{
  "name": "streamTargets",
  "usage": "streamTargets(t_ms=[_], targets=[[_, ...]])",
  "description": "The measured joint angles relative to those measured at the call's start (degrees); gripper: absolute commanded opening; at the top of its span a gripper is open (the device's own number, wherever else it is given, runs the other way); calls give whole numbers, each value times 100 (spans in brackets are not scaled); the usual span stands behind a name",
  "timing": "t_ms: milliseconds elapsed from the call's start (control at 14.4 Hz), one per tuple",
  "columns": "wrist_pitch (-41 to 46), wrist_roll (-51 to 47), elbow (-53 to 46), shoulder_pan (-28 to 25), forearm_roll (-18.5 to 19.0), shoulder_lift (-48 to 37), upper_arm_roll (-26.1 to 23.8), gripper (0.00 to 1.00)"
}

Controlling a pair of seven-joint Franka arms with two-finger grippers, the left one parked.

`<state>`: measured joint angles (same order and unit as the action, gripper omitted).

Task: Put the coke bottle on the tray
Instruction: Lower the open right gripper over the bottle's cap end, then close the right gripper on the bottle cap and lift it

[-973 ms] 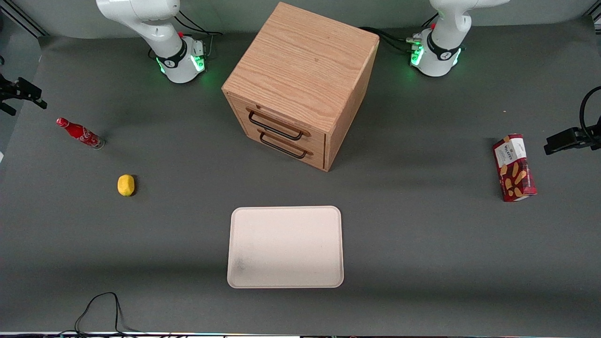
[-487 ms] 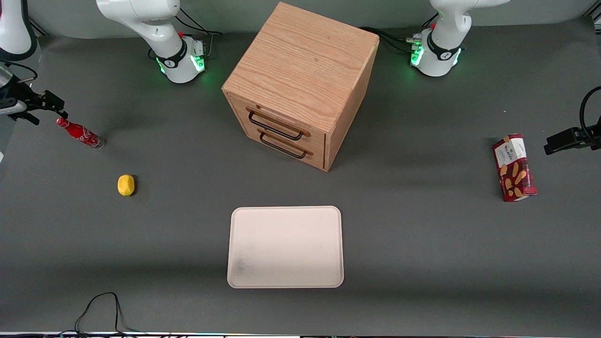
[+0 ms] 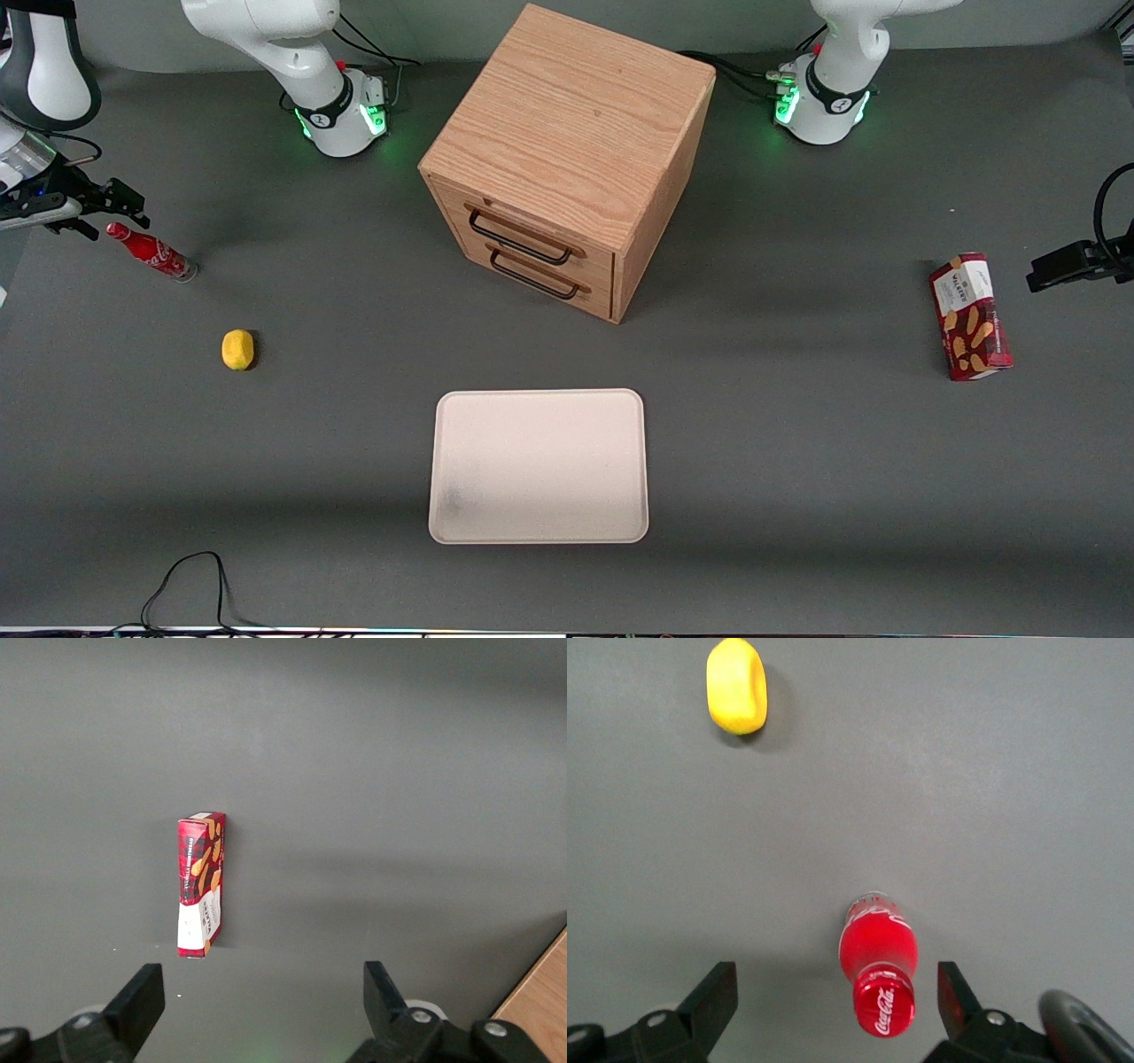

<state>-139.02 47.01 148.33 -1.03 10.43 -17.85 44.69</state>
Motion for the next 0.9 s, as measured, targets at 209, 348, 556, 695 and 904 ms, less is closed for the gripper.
streamTargets(t_ms=[209,348,556,695,904], targets=[[-153,152,14,0,0,183,23,100],[-170,169,14,0,0,256,25,100],[-171,204,14,0,0,341,41,100],[-173,228,14,0,0,386,49,100],[-179,334,14,0,0,436,63,100]])
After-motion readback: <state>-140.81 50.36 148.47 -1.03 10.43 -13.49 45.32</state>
